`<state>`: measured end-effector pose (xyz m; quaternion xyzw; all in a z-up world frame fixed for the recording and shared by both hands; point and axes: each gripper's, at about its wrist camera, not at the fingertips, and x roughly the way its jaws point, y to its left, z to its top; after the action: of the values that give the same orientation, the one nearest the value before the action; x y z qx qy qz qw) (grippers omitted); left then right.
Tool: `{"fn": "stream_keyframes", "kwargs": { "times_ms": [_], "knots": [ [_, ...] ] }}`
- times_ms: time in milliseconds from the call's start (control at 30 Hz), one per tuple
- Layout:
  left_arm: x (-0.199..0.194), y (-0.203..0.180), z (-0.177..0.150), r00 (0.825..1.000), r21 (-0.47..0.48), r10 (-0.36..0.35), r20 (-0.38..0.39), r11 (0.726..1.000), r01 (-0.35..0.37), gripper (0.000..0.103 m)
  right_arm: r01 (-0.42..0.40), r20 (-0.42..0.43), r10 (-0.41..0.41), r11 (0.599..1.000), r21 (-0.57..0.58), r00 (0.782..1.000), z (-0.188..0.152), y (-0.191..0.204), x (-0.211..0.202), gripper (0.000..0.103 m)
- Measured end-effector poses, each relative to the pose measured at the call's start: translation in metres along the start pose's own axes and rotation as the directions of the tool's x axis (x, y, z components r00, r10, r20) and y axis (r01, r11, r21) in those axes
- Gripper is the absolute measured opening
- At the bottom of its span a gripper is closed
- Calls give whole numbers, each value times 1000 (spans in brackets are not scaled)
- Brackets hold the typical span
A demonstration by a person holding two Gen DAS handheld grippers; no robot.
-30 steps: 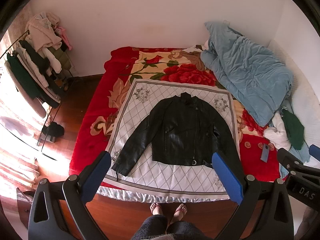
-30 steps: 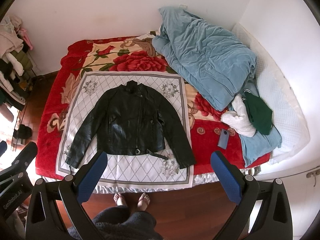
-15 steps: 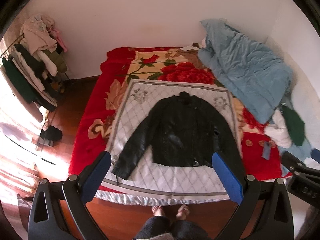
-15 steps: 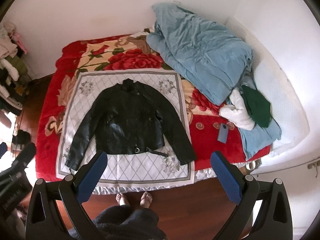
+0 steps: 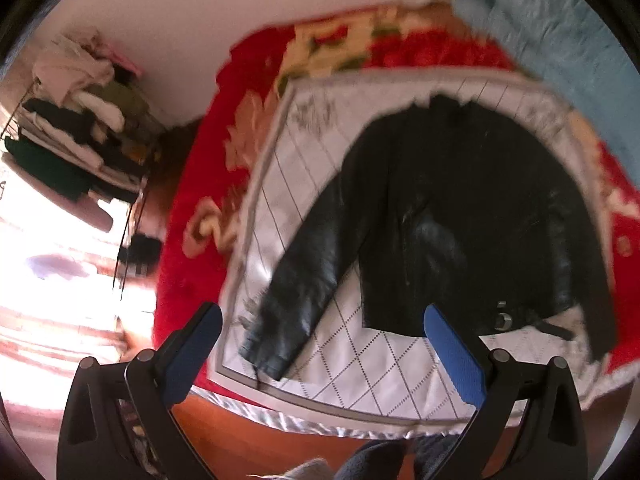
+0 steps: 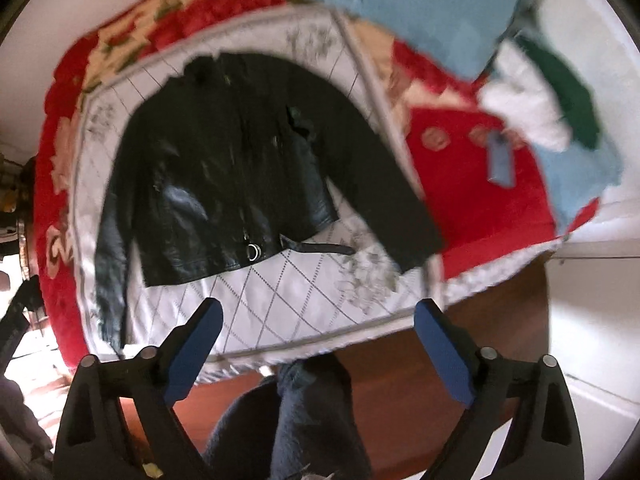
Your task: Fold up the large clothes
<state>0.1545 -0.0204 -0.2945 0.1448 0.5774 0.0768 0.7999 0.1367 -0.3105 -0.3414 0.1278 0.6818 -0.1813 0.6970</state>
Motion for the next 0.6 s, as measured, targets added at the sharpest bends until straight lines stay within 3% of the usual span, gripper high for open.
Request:
{"fn": "stream_keyframes", "kwargs": {
  "times_ms": [100,233,400,500,533,567,600],
  "knots": [
    [60,-20,-4,998,-4,50,-49,999,-50,103,-35,-74,37,999,32,997,31,-10,82,91],
    [134,-44,-7,987,-26,82,-139,996,-87,103,-13,-111,20,997,70,994,63,-26,178,91],
    [192,-70,-8,979,12,122,-166,993,-122,103,-5,-168,30,989,150,985,86,-53,274,88],
    [212,-78,-7,979,28,111,-169,994,-108,103,-89,-198,125,980,180,972,91,-57,314,60],
    [215,-80,-7,980,32,108,-167,994,-104,103,-122,-199,158,976,181,967,91,-55,321,39],
    [217,-83,-9,981,42,102,-168,994,-96,103,-160,-193,195,970,181,962,90,-52,326,28],
    [218,-83,-11,981,51,97,-170,995,-89,103,-168,-179,200,970,178,963,86,-48,329,26]
  ]
}}
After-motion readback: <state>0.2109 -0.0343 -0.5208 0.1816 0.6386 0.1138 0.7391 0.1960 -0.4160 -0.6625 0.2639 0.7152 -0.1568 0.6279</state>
